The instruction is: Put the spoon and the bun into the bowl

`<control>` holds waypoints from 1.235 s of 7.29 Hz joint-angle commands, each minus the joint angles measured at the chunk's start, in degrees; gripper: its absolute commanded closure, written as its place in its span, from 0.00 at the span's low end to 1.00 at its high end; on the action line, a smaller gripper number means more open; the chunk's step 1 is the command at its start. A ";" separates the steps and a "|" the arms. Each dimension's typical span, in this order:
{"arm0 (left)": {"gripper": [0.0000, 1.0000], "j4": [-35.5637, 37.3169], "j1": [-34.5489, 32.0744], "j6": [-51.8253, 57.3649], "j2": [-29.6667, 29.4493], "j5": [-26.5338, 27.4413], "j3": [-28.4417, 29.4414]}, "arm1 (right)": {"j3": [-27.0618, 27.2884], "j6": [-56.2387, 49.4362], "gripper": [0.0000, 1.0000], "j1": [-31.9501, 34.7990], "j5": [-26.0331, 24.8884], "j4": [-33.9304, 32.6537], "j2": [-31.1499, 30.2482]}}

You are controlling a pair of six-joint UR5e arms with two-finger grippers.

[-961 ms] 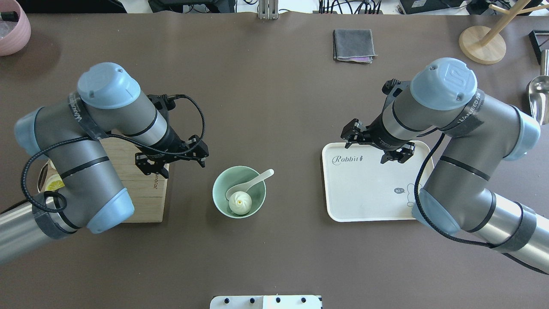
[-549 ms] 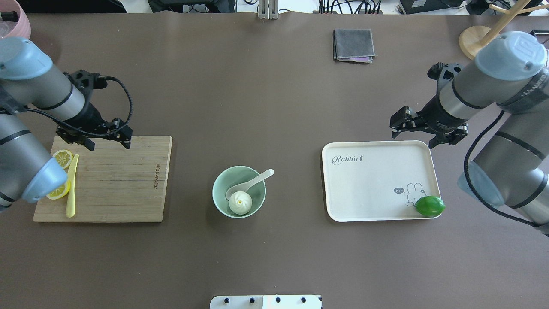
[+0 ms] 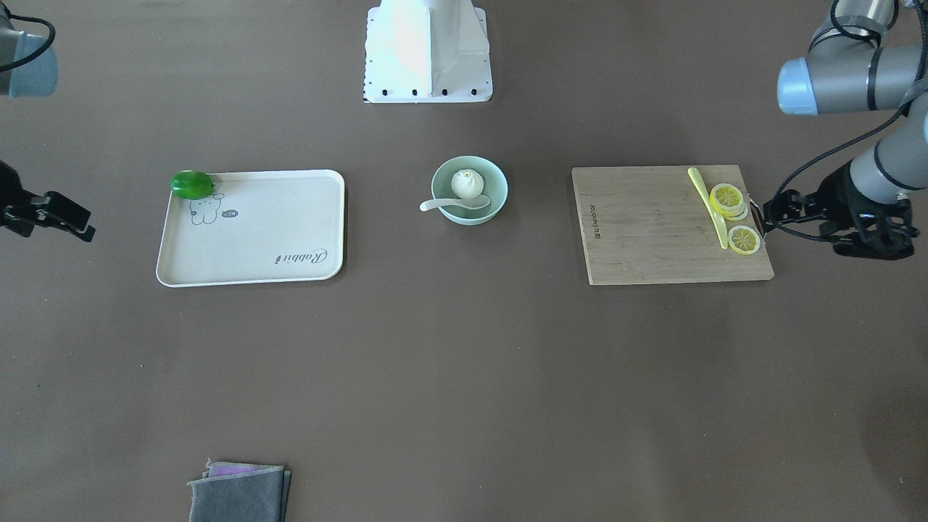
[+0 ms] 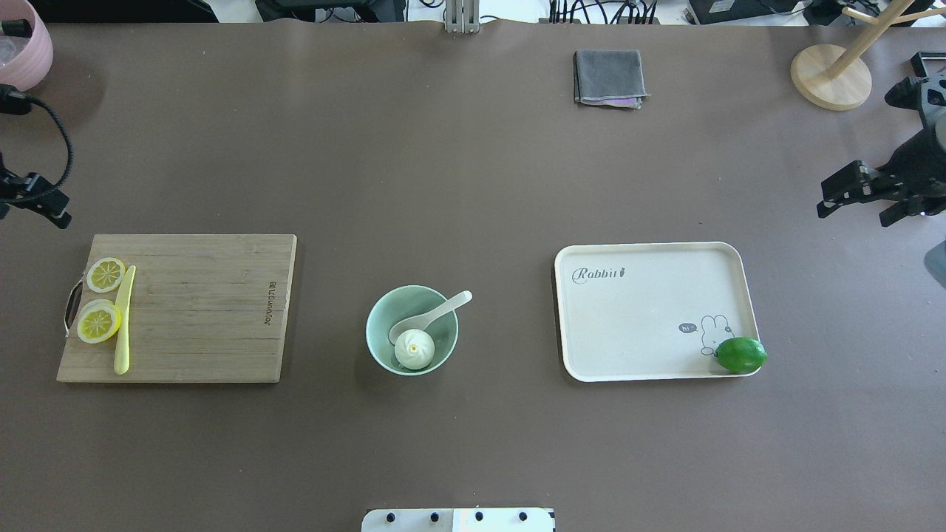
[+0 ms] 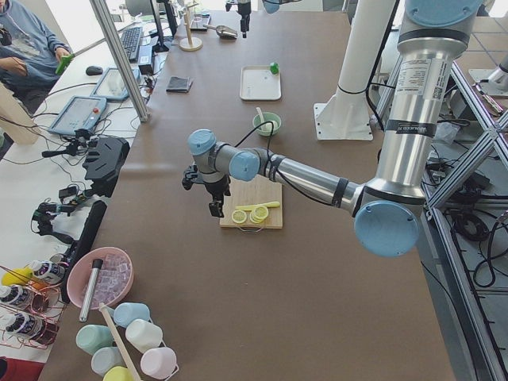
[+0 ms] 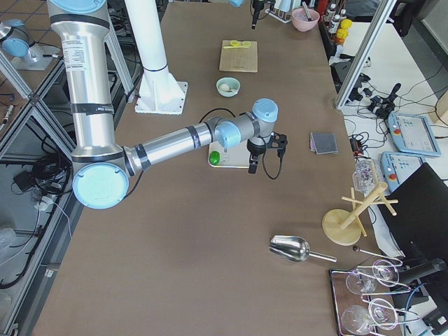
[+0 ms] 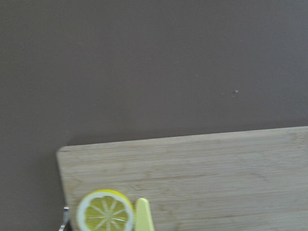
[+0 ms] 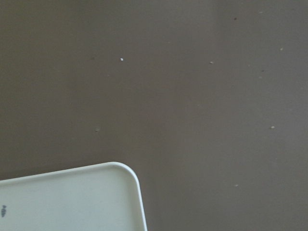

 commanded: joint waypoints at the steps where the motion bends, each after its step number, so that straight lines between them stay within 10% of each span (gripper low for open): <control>1: 0.02 4.78 -10.60 14.22 1.01 -0.05 4.61 | -5.49 -16.33 0.00 8.36 1.42 -0.02 -2.21; 9: 0.02 4.43 -15.31 7.31 2.24 -0.49 8.33 | -7.79 -32.05 0.00 10.85 -6.67 -6.77 -1.09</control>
